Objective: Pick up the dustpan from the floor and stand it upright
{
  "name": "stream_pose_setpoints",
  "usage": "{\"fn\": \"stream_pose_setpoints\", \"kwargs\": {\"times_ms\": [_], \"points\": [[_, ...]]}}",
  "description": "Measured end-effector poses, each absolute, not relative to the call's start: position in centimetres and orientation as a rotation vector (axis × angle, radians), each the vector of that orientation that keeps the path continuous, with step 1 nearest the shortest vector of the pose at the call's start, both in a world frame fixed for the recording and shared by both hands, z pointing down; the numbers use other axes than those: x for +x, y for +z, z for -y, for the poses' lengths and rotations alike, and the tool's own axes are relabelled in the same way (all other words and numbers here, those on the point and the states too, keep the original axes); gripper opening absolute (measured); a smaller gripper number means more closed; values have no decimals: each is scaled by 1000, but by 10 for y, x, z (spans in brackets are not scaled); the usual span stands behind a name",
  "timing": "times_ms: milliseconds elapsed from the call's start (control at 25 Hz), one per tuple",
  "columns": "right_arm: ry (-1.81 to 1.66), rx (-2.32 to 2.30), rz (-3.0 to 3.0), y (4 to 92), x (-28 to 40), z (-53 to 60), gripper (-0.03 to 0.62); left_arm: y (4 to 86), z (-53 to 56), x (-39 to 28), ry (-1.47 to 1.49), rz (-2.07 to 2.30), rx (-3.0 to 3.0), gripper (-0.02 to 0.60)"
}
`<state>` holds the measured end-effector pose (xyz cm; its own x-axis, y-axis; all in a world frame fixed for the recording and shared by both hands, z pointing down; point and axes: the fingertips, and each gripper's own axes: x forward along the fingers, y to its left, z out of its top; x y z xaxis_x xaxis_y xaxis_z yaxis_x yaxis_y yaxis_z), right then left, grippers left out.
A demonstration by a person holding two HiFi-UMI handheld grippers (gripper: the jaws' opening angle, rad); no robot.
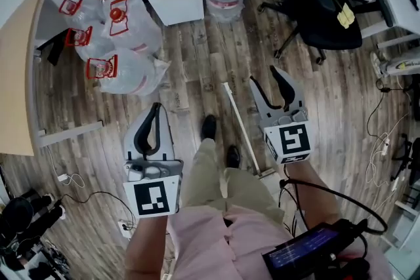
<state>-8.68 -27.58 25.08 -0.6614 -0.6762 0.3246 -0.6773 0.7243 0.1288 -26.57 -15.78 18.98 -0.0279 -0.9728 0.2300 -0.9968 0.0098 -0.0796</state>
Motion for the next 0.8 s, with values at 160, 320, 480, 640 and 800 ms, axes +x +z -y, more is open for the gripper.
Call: {"fn": "stream_pose_setpoints", "kwargs": {"times_ms": [160,320,480,640,800], "points": [[65,1007,2516,292,-99,289,206,228,185,-274,336,2053,2121,15],[117,965,2461,346,-112,299,215,272,206,-275,364,1963,2144,15],[155,926,2416,404,-122,300,219,319,221,-278,391,1900,2177,15],[169,893,2376,456,-130,302,219,364,234,-282,421,1851,2193,15],[198,873,2346,503,-131,304,219,403,244,-282,436,1817,2192,15]]}}
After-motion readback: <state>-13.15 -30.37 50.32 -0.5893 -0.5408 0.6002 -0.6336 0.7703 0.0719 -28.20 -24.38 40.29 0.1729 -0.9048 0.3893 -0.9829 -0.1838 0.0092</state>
